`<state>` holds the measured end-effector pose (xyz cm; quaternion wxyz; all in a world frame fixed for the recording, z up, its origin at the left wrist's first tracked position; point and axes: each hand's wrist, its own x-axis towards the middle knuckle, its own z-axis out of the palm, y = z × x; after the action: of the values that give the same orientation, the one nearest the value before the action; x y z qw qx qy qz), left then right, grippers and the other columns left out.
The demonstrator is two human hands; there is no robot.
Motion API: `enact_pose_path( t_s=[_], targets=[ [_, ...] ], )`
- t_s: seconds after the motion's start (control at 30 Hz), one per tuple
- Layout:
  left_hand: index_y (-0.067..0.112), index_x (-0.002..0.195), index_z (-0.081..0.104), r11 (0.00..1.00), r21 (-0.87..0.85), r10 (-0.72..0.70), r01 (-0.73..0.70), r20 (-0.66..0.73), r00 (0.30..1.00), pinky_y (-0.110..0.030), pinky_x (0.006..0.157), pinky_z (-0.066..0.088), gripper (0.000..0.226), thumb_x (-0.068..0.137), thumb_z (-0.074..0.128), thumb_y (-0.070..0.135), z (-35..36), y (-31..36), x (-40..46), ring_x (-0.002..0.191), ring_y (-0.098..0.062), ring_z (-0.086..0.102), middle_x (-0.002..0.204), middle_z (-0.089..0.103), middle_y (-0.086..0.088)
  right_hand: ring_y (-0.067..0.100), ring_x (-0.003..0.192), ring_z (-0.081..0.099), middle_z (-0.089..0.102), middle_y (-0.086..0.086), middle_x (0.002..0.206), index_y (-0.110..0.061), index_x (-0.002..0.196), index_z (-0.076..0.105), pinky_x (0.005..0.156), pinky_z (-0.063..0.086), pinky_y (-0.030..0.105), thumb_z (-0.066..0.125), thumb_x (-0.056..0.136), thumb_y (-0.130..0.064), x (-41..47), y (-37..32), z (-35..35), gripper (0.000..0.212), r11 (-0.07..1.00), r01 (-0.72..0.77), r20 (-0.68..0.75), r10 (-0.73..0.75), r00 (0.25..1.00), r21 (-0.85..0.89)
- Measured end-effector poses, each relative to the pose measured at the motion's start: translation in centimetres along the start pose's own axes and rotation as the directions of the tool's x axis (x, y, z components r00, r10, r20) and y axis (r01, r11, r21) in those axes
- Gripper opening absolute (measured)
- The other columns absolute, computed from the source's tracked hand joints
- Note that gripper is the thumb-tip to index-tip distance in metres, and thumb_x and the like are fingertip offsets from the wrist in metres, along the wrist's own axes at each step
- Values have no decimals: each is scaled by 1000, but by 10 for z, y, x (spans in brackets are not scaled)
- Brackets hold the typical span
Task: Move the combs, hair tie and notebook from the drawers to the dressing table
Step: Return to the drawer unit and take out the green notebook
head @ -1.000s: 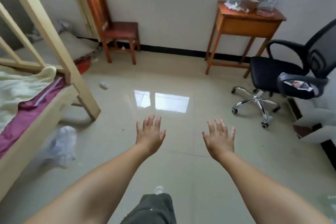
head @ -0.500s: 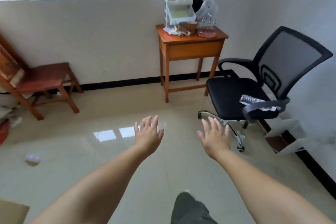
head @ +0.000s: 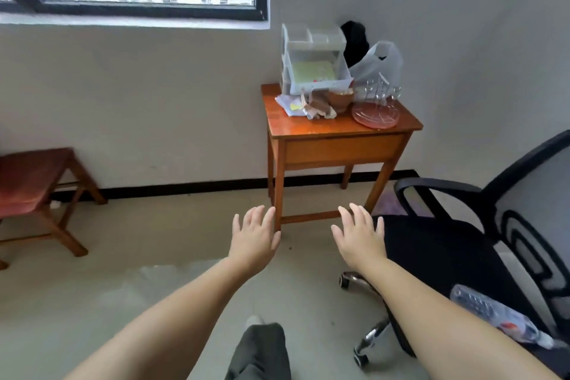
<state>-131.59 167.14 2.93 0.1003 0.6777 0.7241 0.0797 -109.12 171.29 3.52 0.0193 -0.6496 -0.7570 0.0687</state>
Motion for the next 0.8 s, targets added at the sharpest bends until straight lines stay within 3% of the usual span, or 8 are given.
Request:
enact_pose_path(
  t_s=[0.3, 0.47, 0.63, 0.7, 0.8],
  targets=[
    [21, 145, 19, 997, -39, 57, -60, -91, 994, -49, 118, 12, 60, 91, 40, 38, -66, 3, 278, 142, -22, 19, 152, 27, -4, 23, 144, 14, 24, 6, 155, -20, 144, 25, 116, 10, 50, 26, 96, -44, 246, -2, -63, 54, 988, -84, -111, 99, 989, 128],
    [20, 146, 16, 999, -32, 29, -32, -98, 995, -48, 117, 16, 66, 88, 45, 30, -69, 17, 393, 141, -24, 21, 153, 26, -5, 24, 142, 20, 25, 8, 154, -12, 144, 24, 117, 20, 41, 28, 97, -38, 378, 2, -87, 54, 960, 56, -142, -17, 990, 275],
    [17, 144, 22, 978, -162, -159, 131, -171, 972, -43, 111, 31, 68, 87, 54, 36, -66, 28, 487, 135, -25, 34, 148, 36, -4, 26, 139, 26, 23, 11, 153, -8, 143, 22, 110, 30, 40, 28, 97, -21, 506, 0, -111, 48, 887, 170, -122, -129, 984, 428],
    [16, 142, 27, 964, -185, -223, 193, -155, 962, -41, 105, 37, 66, 87, 55, 38, -65, 31, 512, 130, -24, 41, 144, 42, -4, 29, 136, 30, 23, 13, 152, -5, 143, 22, 106, 33, 40, 29, 97, -15, 549, 6, -120, 48, 900, 138, -73, -119, 990, 414],
    [17, 125, 49, 947, -232, -260, 222, -149, 954, -38, 93, 43, 44, 86, 53, 38, -66, 32, 538, 115, -23, 54, 125, 60, -4, 36, 126, 39, 34, 20, 143, 0, 134, 32, 98, 38, 41, 33, 93, -9, 601, 12, -133, 42, 939, -59, 62, 40, 997, 340]
  ],
)
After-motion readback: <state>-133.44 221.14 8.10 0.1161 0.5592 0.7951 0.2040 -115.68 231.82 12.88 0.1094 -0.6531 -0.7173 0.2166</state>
